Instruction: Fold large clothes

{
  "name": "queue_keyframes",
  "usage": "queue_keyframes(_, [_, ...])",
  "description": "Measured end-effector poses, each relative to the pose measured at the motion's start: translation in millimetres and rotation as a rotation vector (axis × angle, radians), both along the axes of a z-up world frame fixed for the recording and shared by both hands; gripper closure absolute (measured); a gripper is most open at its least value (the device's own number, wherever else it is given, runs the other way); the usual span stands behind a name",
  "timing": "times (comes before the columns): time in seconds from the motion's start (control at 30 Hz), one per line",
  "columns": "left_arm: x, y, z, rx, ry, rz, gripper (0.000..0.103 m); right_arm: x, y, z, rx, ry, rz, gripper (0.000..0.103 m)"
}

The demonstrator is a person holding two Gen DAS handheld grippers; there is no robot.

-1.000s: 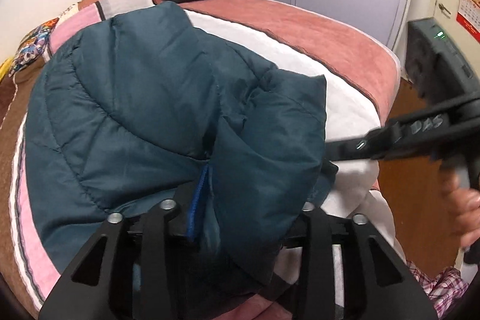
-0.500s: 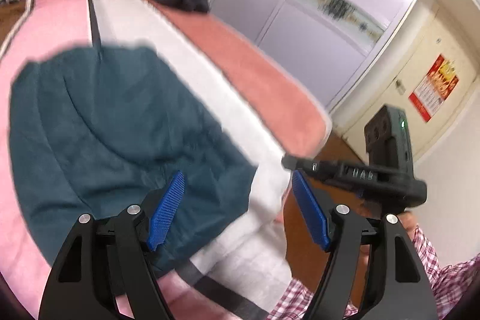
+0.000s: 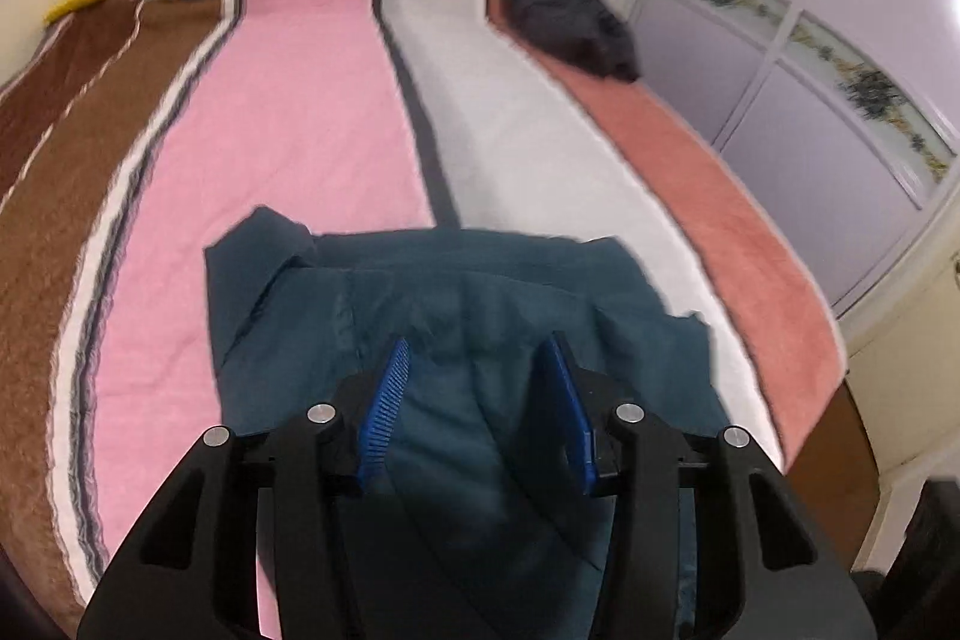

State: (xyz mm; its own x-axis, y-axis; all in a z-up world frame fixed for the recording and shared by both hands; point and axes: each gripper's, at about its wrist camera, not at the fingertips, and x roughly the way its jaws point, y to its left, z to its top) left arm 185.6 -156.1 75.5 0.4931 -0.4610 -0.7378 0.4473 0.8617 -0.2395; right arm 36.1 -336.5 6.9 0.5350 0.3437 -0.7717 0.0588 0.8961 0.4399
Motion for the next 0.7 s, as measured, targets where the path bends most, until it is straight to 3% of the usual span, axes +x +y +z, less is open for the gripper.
queue_keyframes(0.1, [14,-9,-19,0.036,0.061,-0.003,0.057,5,-10,-36,0.047,0.102,-0.045,0.096])
queue_keyframes(0.27, [27,-26,-50,0.082,0.126,0.005,0.056,11,-20,-72,0.121,0.163,-0.089,0.101])
queue_keyframes(0.53, [24,-39,-65,0.148,0.101,-0.005,0.056,11,-40,-104,0.24,0.2,-0.103,0.103])
queue_keyframes(0.7, [26,-44,-70,0.172,0.081,-0.003,0.055,4,-43,-103,0.228,0.202,-0.101,0.103])
